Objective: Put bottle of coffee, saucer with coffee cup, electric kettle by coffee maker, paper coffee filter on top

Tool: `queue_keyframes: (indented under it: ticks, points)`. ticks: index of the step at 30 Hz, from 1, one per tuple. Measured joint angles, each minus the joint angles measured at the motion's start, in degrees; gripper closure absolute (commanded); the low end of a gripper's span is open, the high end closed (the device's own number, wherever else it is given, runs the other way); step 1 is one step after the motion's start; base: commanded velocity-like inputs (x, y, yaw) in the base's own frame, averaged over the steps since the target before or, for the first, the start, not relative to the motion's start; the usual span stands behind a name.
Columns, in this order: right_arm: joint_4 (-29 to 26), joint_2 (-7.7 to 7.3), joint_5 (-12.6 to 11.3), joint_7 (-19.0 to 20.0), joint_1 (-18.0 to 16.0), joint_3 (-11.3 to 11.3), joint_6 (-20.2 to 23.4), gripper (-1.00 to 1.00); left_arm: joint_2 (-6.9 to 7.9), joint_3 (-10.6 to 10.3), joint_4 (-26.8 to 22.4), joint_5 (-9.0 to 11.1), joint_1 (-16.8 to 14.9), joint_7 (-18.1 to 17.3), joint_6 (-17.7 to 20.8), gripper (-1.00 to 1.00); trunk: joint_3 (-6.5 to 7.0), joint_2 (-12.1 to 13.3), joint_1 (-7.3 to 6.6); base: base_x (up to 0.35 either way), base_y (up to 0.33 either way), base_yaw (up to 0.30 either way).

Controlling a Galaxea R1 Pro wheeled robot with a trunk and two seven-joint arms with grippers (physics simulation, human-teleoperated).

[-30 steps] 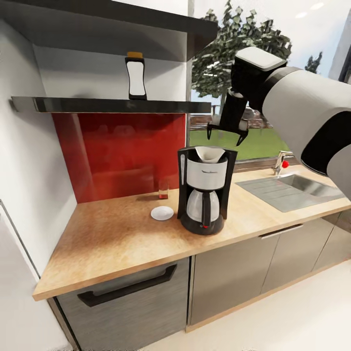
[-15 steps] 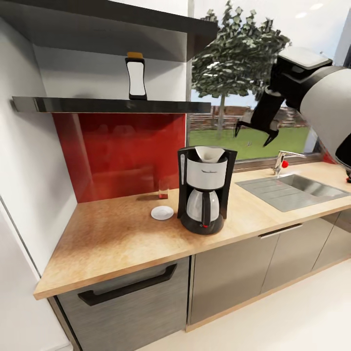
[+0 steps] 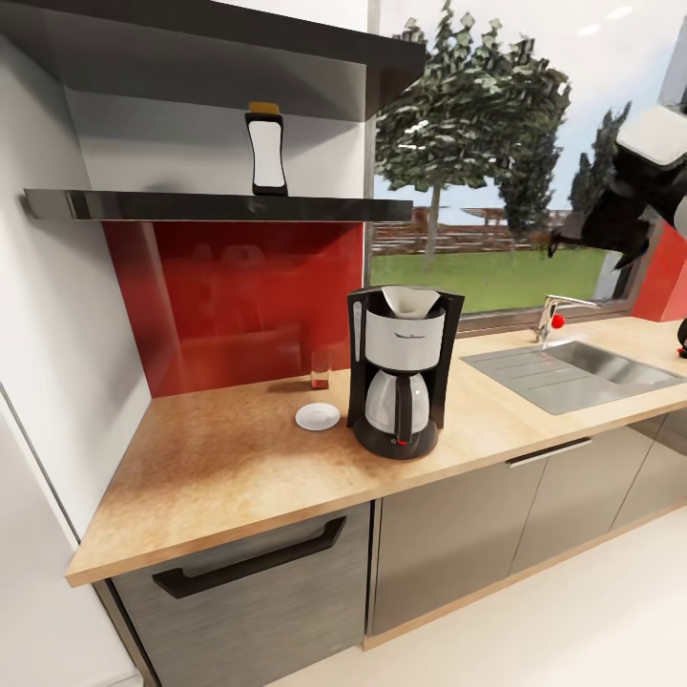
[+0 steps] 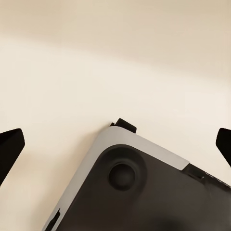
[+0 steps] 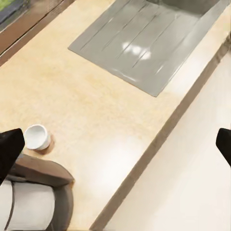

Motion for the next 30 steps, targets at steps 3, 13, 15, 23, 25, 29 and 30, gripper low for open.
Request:
queue_keyframes:
  ticks: [3,13,15,23,25,29,30]
  points:
    - [-0.44,-0.47,2.82,5.19,0.04,6.70,-2.89,-1.00,0.00,-0.02,0.00,-0.01,0.00,0.00,0.00,-1.00,0.00,0.00,0.00,0.000,0.000,0.000]
    - [-0.75,-6.85,17.63,17.18,3.95,15.49,-16.02,-1.00,0.00,-0.03,0.00,0.00,0.00,0.00,0.00,-1.00,0.00,0.01,0.00,0.000,0.000,0.000]
    - [-0.79,-8.18,21.31,20.06,5.20,15.79,-20.68,-1.00,0.00,-0.03,0.00,0.01,0.00,0.00,0.00,-1.00,0.00,0.01,0.00,0.000,0.000,0.000]
    - [-1.37,-11.71,33.36,26.81,9.99,16.17,-38.63,-1.00,0.00,-0.03,0.00,0.01,0.00,0.04,0.00,-1.00,0.00,0.01,0.00,0.000,0.000,0.000]
    - [-3.30,-12.00,34.58,25.52,12.97,16.24,-42.94,-1.00,0.00,-0.03,0.00,0.01,0.00,0.06,0.00,-1.00,-0.01,0.01,0.00,0.000,0.000,0.000]
    - [-16.24,-11.78,36.89,14.74,25.17,19.43,-51.24,-1.00,0.00,-0.11,-0.02,0.00,0.00,0.02,0.01,-1.00,-0.01,0.01,0.00,0.000,0.000,0.000]
    - [-18.53,-11.76,37.33,13.98,27.00,20.24,-52.01,-1.00,-0.02,-0.13,-0.01,-0.01,0.00,0.01,0.00,-1.00,-0.01,0.01,0.00,0.000,0.000,0.000]
